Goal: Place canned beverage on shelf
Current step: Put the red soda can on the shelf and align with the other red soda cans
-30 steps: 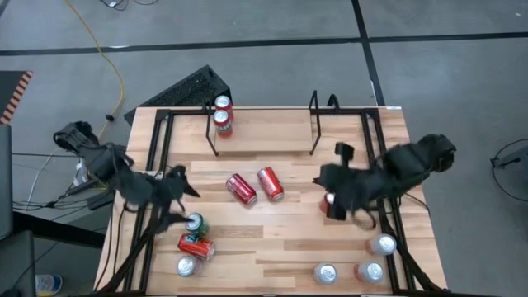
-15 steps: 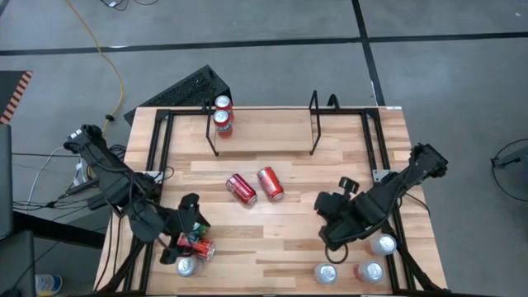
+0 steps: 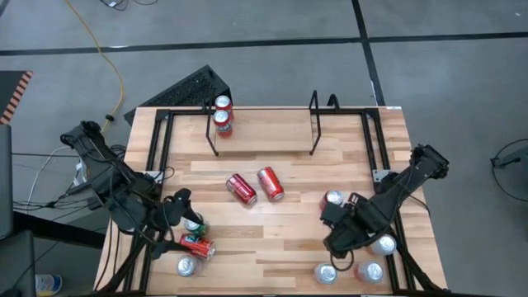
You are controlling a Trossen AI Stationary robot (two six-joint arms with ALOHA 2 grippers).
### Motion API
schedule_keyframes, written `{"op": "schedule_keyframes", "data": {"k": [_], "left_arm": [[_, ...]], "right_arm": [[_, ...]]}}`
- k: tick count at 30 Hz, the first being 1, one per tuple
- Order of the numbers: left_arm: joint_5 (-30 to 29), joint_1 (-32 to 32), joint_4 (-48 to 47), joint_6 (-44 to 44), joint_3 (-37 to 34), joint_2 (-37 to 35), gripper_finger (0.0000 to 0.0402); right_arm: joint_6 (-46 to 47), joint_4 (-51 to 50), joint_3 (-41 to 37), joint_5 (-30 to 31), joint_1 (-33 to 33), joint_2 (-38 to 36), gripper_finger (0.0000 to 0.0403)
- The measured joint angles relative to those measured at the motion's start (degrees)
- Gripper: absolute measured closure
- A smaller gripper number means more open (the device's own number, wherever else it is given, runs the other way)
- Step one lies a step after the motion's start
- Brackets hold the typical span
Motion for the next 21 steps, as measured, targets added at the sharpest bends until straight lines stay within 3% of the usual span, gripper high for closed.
{"op": "schedule_keyframes", "data": {"k": [5, 14, 21], "left_arm": [[-1.83, 0.04, -4.04, -2.89, 0.07, -1.88, 0.0061], [-6.4, 0.02, -10.04, -12.06, 0.07, -1.7, 0.0061], [-7.79, -0.11, -9.94, -17.1, 0.07, -1.34, 0.0061]], "right_arm": [[-1.04, 6.75, 0.0, 5.73, 0.7, 0.0, 0.0145], [-16.65, 23.6, 0.02, 20.77, -4.09, 0.0, 0.0145], [-18.8, 24.85, 0.02, 24.4, -11.59, 0.0, 0.0145]]}}
